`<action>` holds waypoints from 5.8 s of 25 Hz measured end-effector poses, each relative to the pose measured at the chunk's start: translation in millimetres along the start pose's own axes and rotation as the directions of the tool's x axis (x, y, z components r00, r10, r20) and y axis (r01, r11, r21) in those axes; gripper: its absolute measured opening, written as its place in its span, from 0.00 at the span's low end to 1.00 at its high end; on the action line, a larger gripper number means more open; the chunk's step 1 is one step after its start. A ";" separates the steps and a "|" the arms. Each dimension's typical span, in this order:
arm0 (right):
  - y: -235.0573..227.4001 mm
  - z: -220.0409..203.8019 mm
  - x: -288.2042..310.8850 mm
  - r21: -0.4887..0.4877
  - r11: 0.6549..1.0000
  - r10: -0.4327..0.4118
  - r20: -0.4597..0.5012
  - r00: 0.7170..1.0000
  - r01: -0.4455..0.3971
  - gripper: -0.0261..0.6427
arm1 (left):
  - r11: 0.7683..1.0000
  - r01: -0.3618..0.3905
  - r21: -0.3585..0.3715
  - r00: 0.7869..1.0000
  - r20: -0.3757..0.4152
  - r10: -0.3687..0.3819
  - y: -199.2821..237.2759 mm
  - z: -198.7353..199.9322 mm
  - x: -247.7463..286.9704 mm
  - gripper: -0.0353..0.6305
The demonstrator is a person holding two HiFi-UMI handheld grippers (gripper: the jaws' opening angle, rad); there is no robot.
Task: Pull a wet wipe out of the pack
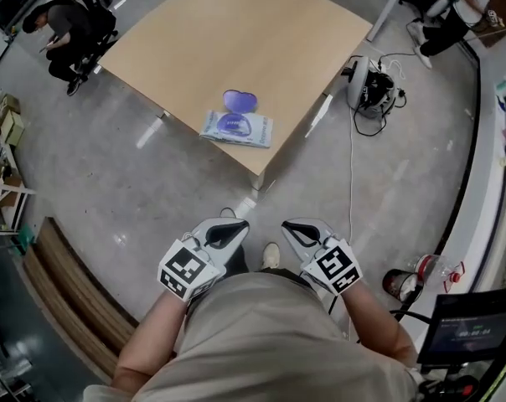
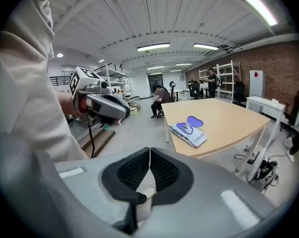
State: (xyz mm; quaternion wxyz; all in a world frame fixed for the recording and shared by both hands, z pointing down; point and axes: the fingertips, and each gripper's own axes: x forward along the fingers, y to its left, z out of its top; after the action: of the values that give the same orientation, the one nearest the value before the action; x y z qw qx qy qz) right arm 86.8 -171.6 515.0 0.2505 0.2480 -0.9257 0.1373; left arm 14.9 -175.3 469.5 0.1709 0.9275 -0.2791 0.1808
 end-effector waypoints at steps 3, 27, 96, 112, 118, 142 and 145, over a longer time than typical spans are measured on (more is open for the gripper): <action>-17.3 13.3 28.1 0.007 1.000 -0.019 -0.013 1.000 0.019 0.05 | 1.000 0.015 0.021 1.000 -0.014 -0.015 33.7 3.6 4.6 0.06; -177.0 42.9 198.9 -0.054 0.999 -0.004 -0.185 0.983 -0.006 0.05 | 0.951 0.036 0.307 0.941 -0.330 0.071 220.2 15.9 116.6 0.06; -214.0 -8.9 255.8 -0.068 0.973 0.188 -0.308 0.933 -0.219 0.05 | 0.971 0.021 0.239 0.862 -0.496 0.104 261.4 33.3 217.4 0.06; -212.3 -7.0 256.8 -0.061 0.986 0.125 -0.329 0.936 -0.153 0.05 | 0.987 -0.074 0.141 0.958 -0.266 0.110 268.0 105.7 164.0 0.06; -213.5 -7.2 256.0 -0.054 0.992 0.085 -0.339 0.937 -0.110 0.05 | 0.989 -0.085 0.120 0.978 -0.179 0.106 268.3 129.8 141.8 0.06; -122.7 90.1 138.5 0.083 0.960 -0.260 -0.091 0.961 0.268 0.05 | 0.994 0.064 0.089 0.982 0.172 -0.079 237.1 126.1 -24.5 0.06; -91.5 103.6 114.7 0.078 0.956 -0.280 -0.058 0.958 0.284 0.05 | 0.992 0.083 0.099 0.979 0.180 -0.100 221.3 117.8 -39.2 0.06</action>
State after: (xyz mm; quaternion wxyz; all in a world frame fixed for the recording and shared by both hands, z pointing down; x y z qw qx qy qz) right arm 8.0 -332.3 501.2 0.2781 0.3850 -0.8679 0.1455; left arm -115.7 -380.5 397.2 0.1101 0.9589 -0.2421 0.0985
